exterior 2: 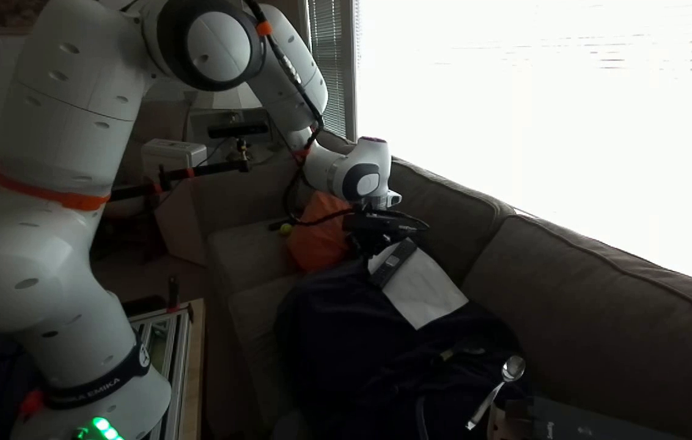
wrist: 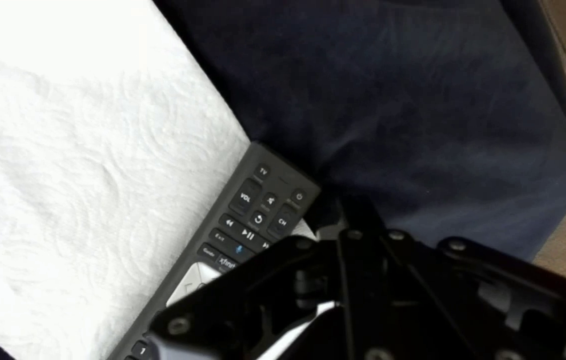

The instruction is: Press the bottom left button of the black remote

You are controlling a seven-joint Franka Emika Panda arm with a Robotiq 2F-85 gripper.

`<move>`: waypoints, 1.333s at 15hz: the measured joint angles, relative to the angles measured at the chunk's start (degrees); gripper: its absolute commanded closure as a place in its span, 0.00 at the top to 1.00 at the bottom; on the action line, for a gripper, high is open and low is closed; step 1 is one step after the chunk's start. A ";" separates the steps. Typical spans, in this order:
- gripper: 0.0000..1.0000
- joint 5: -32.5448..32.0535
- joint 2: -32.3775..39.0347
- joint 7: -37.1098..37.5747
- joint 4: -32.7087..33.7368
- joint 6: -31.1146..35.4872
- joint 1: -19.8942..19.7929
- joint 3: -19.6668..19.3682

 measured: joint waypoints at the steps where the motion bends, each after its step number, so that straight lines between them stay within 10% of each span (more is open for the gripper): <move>1: 0.34 -0.05 -1.85 0.80 -1.29 -0.09 -0.10 -0.12; 10: 1.00 4.80 -30.09 16.97 -14.57 -10.67 -0.78 -0.88; 20: 1.00 12.74 -44.80 25.78 -17.90 -26.11 -0.74 -3.84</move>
